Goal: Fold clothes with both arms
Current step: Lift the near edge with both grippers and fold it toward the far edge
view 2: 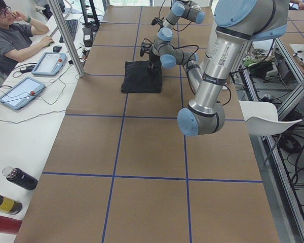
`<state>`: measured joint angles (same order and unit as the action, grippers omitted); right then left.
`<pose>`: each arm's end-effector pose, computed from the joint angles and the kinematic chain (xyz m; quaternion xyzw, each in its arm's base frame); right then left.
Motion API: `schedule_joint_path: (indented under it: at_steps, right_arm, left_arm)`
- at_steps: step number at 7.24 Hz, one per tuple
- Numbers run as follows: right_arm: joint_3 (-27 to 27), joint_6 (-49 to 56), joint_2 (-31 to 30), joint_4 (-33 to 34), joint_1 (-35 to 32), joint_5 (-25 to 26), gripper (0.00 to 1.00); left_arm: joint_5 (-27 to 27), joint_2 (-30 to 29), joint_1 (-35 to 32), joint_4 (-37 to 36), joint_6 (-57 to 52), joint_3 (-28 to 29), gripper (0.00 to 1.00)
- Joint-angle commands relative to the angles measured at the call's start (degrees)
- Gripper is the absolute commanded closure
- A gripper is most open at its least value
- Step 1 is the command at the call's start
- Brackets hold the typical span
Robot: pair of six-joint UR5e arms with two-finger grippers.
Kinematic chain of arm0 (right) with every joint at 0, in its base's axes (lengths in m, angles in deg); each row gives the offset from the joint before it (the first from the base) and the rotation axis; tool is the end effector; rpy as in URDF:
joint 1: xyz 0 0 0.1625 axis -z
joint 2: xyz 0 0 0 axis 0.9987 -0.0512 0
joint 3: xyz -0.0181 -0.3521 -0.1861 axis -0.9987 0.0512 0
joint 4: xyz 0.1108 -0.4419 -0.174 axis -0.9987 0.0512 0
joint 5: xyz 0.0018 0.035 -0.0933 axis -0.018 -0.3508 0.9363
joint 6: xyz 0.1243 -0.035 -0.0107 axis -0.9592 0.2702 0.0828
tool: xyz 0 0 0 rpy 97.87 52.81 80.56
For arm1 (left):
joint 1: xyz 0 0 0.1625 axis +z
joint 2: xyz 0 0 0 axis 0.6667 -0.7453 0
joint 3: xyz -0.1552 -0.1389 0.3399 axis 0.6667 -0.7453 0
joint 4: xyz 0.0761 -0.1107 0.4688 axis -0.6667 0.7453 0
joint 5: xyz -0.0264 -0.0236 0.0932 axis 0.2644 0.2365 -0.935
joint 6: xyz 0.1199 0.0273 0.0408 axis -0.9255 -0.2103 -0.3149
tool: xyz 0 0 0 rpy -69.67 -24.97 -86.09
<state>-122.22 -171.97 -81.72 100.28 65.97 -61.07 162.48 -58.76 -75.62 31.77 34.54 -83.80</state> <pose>-0.5117 -0.3768 0.0711 0.1647 -0.4098 0.2866 0.8502 0.4699 -0.4483 0.1226 0.1683 0.5023 -0.0631 0.8458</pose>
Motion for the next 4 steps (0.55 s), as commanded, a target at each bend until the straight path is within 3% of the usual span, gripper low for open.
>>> schedule_joint_path:
  at_steps: [1,4]
  right_arm:
    - [5.9,1.2,2.0,-1.0,-3.1,-0.6,1.0]
    - [22.0,2.8,5.5,-14.5,-6.5,-1.0,1.0]
  left_arm:
    - [-0.5,-3.8,-2.8,0.2,-2.1,8.0,1.0]
    - [-1.0,-6.6,-4.2,0.6,-4.0,14.0,1.0]
